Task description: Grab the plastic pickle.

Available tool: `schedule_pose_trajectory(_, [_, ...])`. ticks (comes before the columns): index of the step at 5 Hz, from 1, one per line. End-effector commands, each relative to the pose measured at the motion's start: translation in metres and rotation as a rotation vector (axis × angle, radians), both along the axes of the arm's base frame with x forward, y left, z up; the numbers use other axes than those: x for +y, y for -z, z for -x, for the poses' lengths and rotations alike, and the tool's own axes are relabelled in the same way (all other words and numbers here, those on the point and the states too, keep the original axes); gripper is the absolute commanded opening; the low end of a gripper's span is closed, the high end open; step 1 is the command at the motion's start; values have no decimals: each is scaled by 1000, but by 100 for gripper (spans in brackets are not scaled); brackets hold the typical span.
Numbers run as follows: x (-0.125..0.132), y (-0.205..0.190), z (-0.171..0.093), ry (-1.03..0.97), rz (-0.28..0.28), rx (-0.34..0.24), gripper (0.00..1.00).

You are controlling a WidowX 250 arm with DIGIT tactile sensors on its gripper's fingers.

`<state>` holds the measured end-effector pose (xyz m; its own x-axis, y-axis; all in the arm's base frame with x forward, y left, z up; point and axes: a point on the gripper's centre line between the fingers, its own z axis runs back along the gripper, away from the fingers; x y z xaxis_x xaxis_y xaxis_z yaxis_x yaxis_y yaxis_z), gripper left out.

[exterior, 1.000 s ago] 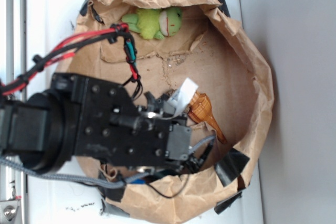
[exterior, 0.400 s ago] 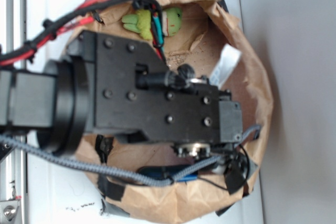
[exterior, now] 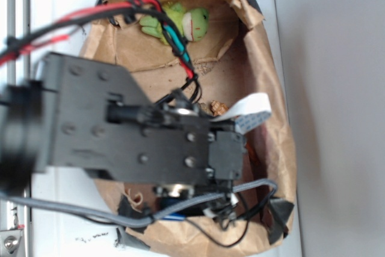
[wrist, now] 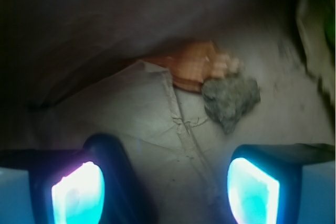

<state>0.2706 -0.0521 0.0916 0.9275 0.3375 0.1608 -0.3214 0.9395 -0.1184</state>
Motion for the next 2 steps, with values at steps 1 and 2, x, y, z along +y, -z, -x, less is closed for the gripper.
schedule_pose_trajectory(1, [10, -12, -11, 5, 8, -54, 100])
schedule_pose_trajectory(2, [30, -7, -18, 45, 42, -26, 100])
